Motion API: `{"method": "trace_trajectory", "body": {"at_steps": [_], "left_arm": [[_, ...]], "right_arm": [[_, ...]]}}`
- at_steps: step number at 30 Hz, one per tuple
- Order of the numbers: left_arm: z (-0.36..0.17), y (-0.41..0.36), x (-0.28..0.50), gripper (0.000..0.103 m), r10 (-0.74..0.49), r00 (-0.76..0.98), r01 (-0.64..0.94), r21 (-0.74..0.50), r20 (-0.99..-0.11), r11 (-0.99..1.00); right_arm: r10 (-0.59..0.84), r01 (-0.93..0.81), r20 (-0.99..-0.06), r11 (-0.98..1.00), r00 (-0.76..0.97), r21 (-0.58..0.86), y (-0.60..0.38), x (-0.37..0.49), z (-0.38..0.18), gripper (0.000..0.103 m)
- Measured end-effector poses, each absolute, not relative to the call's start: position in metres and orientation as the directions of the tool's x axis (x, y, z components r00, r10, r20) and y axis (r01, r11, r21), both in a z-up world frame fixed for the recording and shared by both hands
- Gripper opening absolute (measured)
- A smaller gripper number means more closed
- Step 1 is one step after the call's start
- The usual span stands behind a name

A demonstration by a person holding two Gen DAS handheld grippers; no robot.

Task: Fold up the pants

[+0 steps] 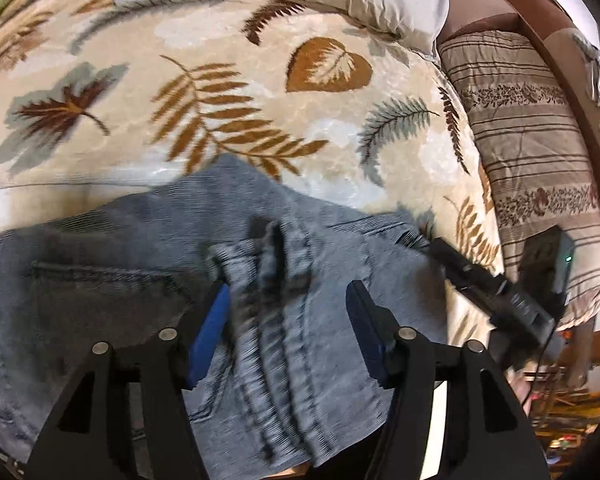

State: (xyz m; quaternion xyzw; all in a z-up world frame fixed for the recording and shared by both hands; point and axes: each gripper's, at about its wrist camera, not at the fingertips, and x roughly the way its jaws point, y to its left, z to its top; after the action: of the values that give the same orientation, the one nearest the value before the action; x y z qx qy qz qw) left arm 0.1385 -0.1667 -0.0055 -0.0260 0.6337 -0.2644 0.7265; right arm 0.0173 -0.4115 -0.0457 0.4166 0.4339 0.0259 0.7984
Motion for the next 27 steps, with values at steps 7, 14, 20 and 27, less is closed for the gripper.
{"method": "trace_trajectory", "body": {"at_steps": [7, 14, 20, 27], "left_arm": [[-0.03, -0.186, 0.121, 0.057, -0.337, -0.002, 0.4, -0.309, -0.942, 0.863], [-0.03, -0.189, 0.108, 0.05, -0.291, 0.055, 0.448, -0.237, -0.955, 0.862], [-0.01, -0.167, 0.089, 0.052, -0.374, 0.006, 0.433, -0.334, -0.928, 0.837], [-0.032, -0.177, 0.053, 0.06, -0.281, 0.042, 0.519, -0.22, -0.959, 0.826]], "right_arm": [[0.371, 0.113, -0.66, 0.814, 0.653, 0.57, -0.378, 0.024, -0.007, 0.021], [0.288, 0.221, -0.782, 0.854, 0.553, 0.471, -0.388, 0.031, -0.045, 0.026], [0.371, 0.223, -0.705, 0.77, 0.605, 0.597, -0.398, -0.005, -0.025, 0.033], [0.274, 0.191, -0.81, 0.886, 0.518, 0.422, -0.373, -0.027, -0.039, 0.03]]}}
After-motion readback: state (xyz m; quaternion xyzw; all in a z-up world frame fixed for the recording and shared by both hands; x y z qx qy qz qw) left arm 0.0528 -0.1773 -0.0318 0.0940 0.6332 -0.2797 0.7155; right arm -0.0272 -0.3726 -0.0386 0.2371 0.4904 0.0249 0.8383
